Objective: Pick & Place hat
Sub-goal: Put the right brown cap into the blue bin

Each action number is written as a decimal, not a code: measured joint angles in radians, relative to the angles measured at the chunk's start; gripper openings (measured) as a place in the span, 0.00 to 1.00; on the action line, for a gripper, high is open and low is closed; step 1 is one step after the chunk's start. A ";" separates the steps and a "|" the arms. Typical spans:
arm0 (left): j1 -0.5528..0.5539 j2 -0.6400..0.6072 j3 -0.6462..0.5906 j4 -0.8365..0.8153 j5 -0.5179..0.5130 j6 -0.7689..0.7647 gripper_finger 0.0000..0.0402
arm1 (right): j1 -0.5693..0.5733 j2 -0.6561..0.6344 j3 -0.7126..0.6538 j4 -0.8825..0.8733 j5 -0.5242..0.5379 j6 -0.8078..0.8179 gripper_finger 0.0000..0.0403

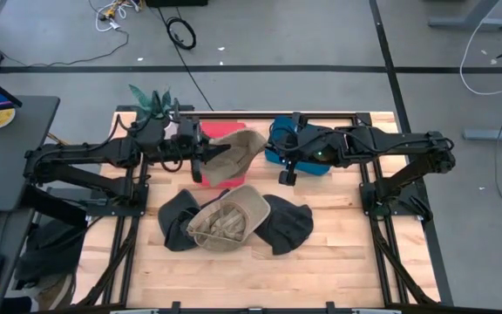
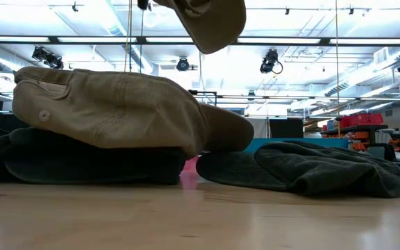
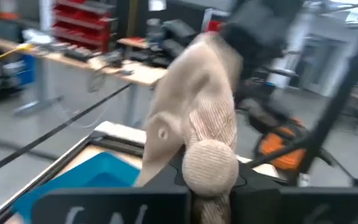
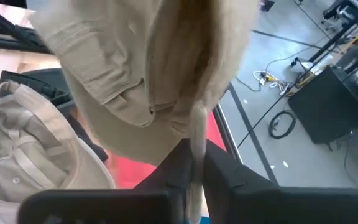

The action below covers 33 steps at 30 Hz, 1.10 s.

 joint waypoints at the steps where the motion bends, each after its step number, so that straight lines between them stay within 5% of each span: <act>1: -0.006 0.000 0.000 0.015 0.009 0.019 0.03 | 0.000 0.000 0.000 -0.004 0.000 0.009 0.11; 11: -0.042 -0.005 0.000 0.146 0.025 0.147 0.01 | -0.020 -0.049 0.000 -0.145 -0.016 0.118 0.53; 17: -0.042 -0.005 0.000 0.343 0.189 0.194 0.01 | -0.063 -0.119 0.001 -0.301 -0.083 0.192 0.73; 22: -0.040 -0.005 0.000 0.527 0.289 0.206 0.01 | -0.094 -0.167 0.001 -0.264 -0.218 0.198 0.75; 33: -0.034 -0.005 0.000 0.751 0.318 0.252 0.01 | -0.062 -0.131 0.002 0.234 -0.480 0.104 0.65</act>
